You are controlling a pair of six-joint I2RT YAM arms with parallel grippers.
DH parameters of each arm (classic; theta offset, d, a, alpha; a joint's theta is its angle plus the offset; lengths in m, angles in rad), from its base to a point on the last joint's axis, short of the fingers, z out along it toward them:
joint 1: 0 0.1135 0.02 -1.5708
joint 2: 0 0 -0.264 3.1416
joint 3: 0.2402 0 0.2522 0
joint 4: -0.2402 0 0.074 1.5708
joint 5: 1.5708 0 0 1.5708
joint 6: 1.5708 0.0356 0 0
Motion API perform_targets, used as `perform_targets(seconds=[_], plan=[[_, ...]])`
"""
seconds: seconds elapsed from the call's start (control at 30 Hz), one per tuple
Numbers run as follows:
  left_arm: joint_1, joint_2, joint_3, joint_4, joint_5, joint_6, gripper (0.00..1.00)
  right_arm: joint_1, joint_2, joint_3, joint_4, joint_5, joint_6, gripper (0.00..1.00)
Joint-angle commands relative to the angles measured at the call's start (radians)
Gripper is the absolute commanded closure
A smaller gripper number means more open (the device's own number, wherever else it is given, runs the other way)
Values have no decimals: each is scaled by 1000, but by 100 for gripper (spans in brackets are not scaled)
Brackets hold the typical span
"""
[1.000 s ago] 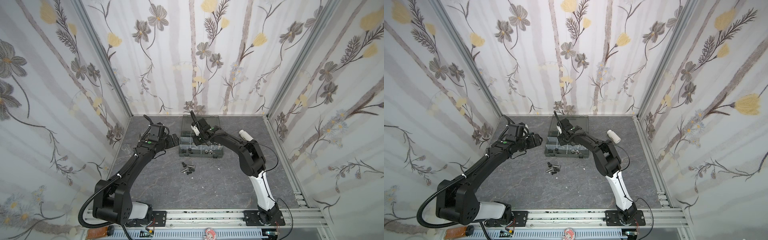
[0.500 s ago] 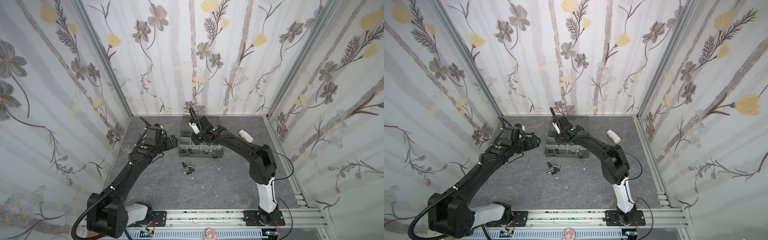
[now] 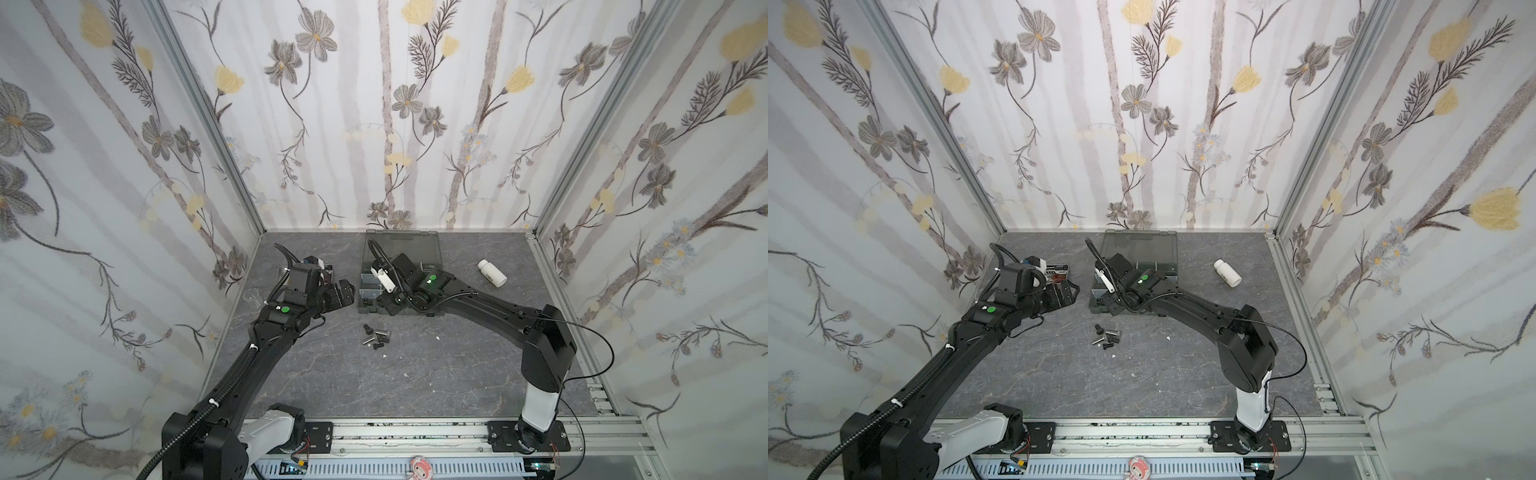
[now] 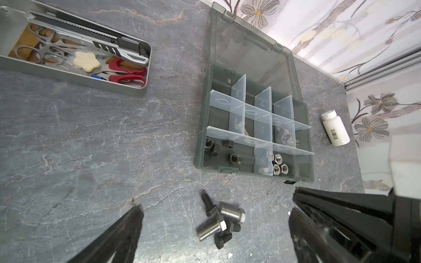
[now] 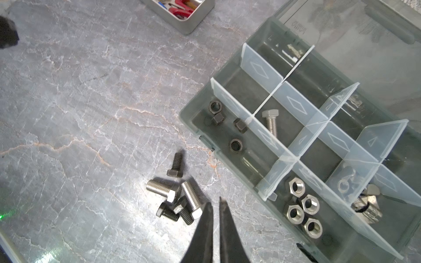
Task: Sort the screws and nuts into containers
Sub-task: Pick up the screw from the center of the table.
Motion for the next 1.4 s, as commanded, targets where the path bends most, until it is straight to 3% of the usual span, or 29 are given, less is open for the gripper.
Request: perform_targets(seconds=[0.0, 0.7, 1.37], plan=[[-2, -17, -16, -1, -7, -20, 0, 18, -17, -31, 3, 18, -17, 86], [-2, -46, -32, -12, -55, -35, 0, 80, 119, -114, 79, 0, -11, 69], [-1, -18, -22, -12, -70, -15, 0, 79, 257, -28, 75, 29, -24, 65]])
